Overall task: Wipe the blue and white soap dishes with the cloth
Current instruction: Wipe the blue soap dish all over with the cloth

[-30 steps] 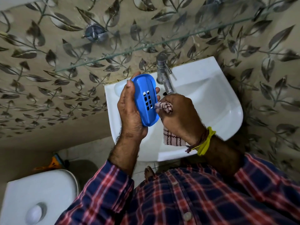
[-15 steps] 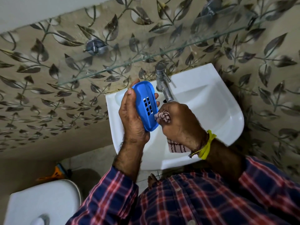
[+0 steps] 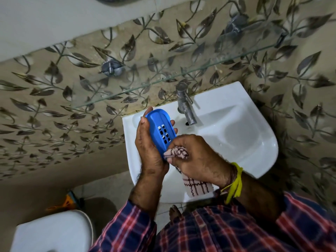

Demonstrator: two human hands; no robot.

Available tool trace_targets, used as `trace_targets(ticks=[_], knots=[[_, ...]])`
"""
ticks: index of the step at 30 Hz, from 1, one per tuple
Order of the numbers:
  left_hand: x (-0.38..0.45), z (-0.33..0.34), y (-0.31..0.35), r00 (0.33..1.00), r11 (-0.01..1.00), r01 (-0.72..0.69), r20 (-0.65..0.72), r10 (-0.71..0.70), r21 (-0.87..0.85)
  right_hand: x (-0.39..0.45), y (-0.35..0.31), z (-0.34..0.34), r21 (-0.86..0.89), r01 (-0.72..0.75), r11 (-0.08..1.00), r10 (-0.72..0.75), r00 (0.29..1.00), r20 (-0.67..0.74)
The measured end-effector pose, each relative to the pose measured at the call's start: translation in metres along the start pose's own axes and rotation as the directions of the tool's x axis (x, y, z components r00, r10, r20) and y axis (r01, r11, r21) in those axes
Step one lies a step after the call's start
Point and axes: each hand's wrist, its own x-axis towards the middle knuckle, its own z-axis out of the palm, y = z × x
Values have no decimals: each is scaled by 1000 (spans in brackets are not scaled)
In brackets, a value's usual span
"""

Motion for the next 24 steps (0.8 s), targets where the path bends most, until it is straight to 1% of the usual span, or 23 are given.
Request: trace_targets(ticks=[1, 3, 4, 5, 8, 10, 12, 14, 18, 20, 24], knots=[[0, 2, 1, 1000, 1000, 18, -11, -18, 14, 0, 1, -2, -77, 0, 997, 0, 1000, -1], [0, 5, 2, 998, 998, 58, -21, -57, 16, 1, 3, -8, -292, 17, 956, -23, 1000, -17], [0, 7, 3, 997, 998, 70, -22, -70, 4, 2, 5, -11, -359, 39, 933, -50, 999, -21], [-1, 8, 5, 997, 997, 81, -21, -81, -8, 2, 5, -14, -381, 75, 922, -83, 997, -5], [-1, 8, 8, 994, 993, 113, -4, -113, -23, 3, 2, -19, -353, 265, 897, -226, 963, 150], [-1, 7, 10, 989, 988, 147, -5, -147, -39, 4, 1, -23, -366, 343, 865, -288, 937, 196], [1, 8, 10, 982, 981, 187, -18, -188, -44, 7, 2, -28, -446, 362, 819, -312, 932, 184], [2, 10, 11, 980, 980, 194, -27, -195, -32, 10, 4, -32, -501, 373, 781, -320, 928, 192], [1, 8, 8, 984, 985, 165, -56, -167, -41, 6, -2, -25, -395, 410, 822, -368, 912, 181], [0, 6, 7, 982, 984, 173, -61, -176, -49, 3, -3, -18, -415, 413, 810, -372, 911, 180], [1, 2, 7, 979, 980, 197, -55, -198, -30, 7, 7, -21, -513, 368, 776, -322, 930, 178]])
